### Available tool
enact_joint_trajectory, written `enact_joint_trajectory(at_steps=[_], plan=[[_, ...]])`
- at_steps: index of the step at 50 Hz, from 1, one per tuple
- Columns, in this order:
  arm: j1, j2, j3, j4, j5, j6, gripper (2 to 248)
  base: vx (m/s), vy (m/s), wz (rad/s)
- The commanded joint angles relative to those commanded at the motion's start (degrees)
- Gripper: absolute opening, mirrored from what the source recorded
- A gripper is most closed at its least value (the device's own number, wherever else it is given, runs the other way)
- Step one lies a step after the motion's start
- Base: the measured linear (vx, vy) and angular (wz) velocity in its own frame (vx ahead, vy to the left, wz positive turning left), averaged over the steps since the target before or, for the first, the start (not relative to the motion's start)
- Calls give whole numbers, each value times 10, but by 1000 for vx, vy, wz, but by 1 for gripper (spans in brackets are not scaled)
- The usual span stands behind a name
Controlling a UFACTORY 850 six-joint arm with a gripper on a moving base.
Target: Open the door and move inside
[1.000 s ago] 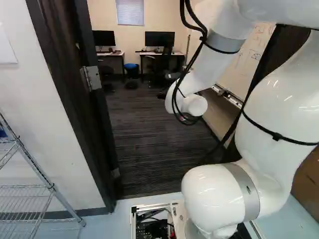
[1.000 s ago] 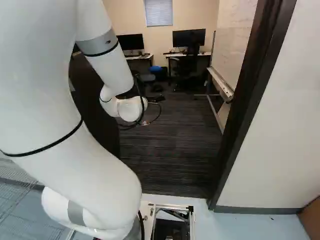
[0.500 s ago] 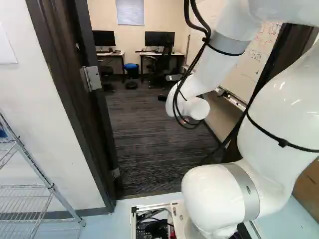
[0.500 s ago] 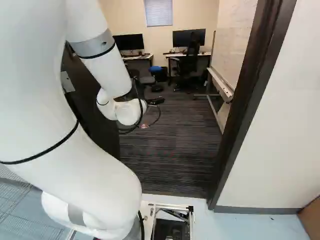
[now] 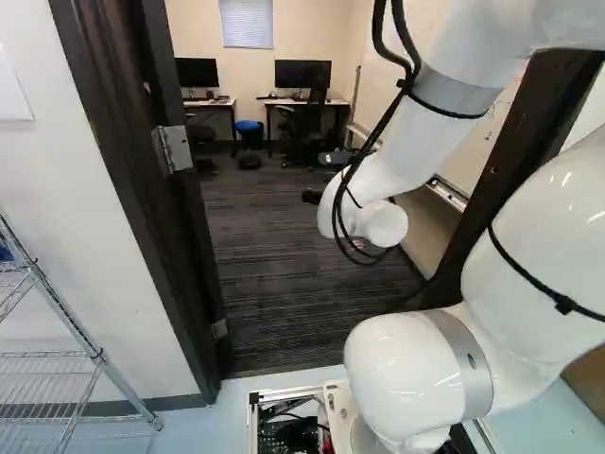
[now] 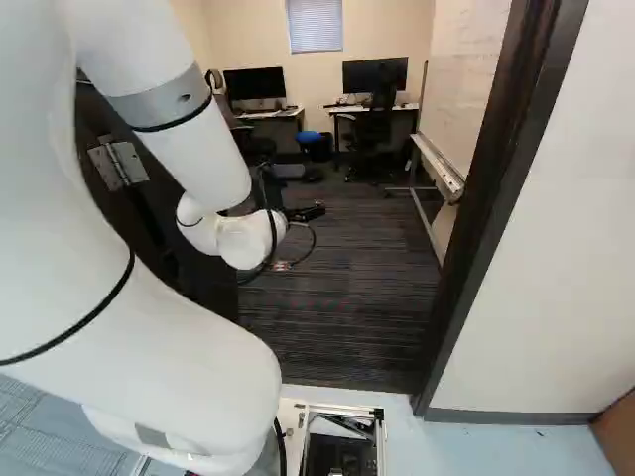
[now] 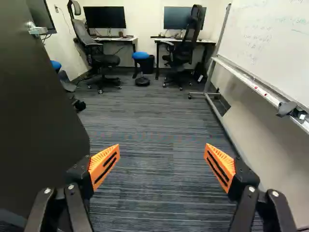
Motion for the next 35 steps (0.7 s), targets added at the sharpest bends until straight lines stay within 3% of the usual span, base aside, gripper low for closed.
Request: enact_joint_trajectory(at_steps=[35], plan=[[3,59,72,16,4,0,247,0,0,0]])
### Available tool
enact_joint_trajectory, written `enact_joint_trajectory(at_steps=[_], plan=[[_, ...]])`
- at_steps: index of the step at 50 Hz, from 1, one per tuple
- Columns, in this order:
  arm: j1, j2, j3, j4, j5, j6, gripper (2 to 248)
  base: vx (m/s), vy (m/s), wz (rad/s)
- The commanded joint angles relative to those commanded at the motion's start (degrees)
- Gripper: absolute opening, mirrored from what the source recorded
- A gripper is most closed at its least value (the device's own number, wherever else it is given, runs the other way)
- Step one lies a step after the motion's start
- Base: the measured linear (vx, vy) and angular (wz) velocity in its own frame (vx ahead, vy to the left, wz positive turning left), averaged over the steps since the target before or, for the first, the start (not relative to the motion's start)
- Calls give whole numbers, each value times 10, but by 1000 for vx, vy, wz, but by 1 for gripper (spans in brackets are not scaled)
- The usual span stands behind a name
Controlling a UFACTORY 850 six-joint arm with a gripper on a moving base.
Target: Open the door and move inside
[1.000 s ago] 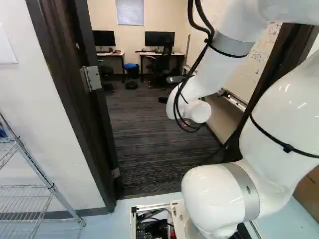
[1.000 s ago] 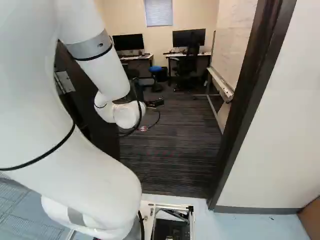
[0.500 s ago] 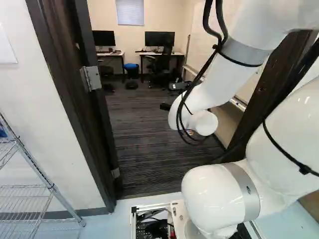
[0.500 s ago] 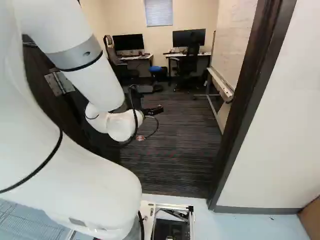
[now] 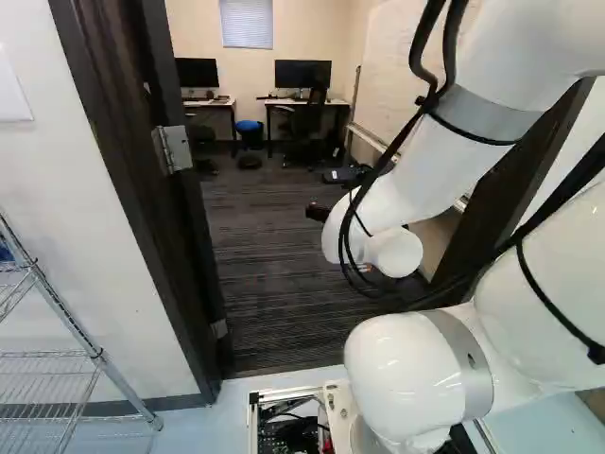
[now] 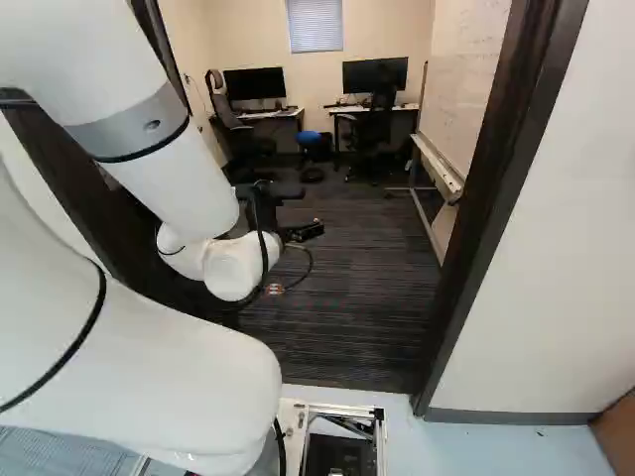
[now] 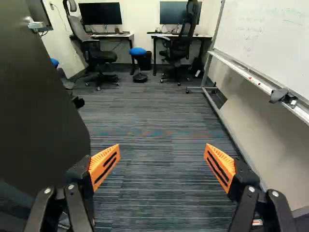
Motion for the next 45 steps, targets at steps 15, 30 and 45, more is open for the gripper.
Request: enact_joint_trajectory(at_steps=[15,30,45], plan=[[0,5,7,1,0,0,247,0,0,0],[0,5,7,1,0,0,247,6,6,29],[0,5,7,1,0,0,247,26,3,0]])
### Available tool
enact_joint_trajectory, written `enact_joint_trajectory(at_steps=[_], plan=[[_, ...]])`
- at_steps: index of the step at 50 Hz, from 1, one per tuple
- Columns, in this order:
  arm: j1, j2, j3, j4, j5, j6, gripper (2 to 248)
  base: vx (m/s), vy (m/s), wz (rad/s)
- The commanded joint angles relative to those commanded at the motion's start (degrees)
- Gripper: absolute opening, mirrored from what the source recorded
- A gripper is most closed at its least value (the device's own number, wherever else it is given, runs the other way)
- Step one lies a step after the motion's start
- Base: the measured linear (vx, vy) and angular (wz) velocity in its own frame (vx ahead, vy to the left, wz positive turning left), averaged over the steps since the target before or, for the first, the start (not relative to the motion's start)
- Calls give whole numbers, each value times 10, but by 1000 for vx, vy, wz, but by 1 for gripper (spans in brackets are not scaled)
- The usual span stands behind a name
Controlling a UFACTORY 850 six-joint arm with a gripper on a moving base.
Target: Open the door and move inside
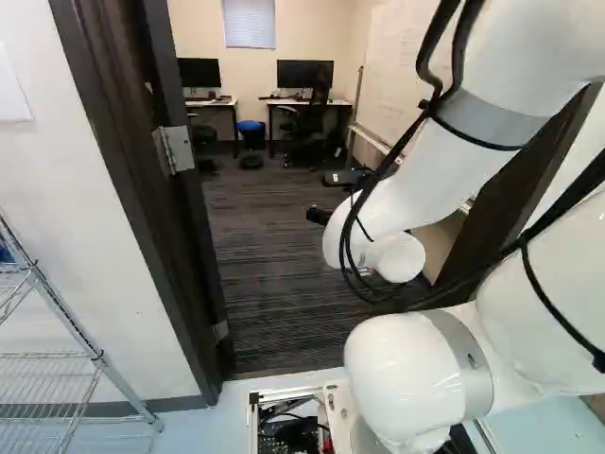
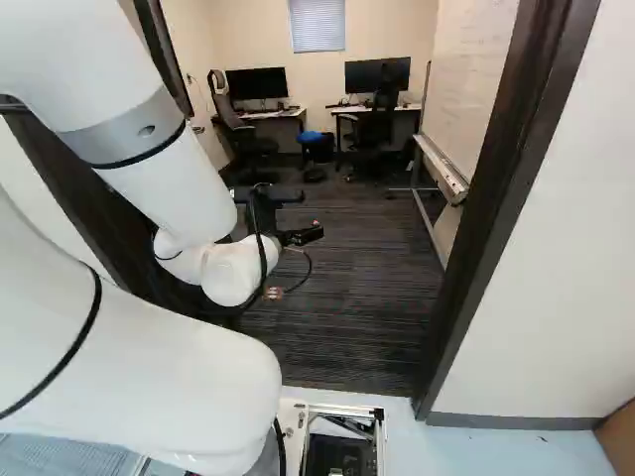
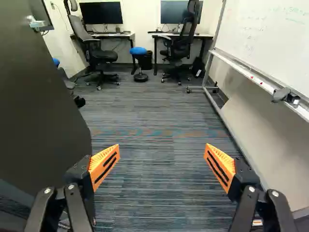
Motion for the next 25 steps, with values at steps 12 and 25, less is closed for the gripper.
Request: enact_joint_trajectory(at_steps=[12,25], plan=[[0,0,0,0,0,0,247,75,1,-2],[0,0,0,0,0,0,247,101,3,-3]])
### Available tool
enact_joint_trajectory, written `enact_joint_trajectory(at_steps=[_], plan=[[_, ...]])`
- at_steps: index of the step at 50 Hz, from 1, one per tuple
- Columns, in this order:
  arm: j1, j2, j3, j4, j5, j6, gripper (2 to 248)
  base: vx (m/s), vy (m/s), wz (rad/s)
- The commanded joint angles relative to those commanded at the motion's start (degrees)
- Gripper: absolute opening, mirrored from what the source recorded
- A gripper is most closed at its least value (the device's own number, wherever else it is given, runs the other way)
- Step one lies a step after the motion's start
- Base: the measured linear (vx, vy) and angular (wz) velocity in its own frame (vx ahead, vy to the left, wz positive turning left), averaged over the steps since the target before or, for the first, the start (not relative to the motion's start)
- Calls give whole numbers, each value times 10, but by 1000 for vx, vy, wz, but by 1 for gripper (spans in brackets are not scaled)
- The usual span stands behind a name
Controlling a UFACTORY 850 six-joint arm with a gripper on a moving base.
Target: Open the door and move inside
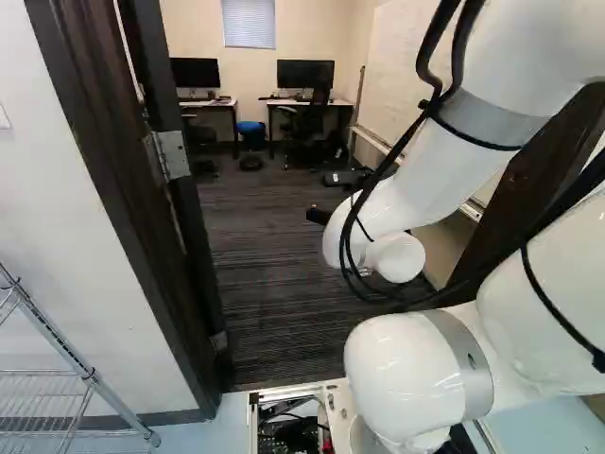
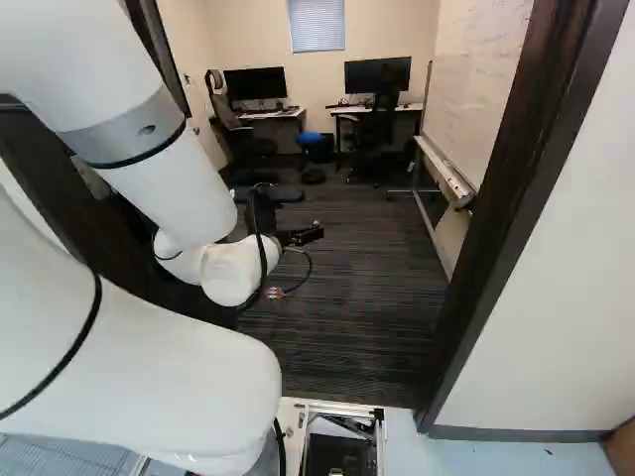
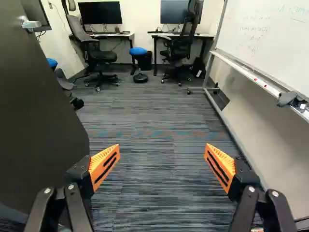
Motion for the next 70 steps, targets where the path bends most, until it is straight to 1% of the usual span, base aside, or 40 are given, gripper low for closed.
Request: enact_joint_trajectory(at_steps=[29,70], plan=[[0,0,0,0,0,0,247,129,4,-3],[0,0,0,0,0,0,247,168,4,-7]])
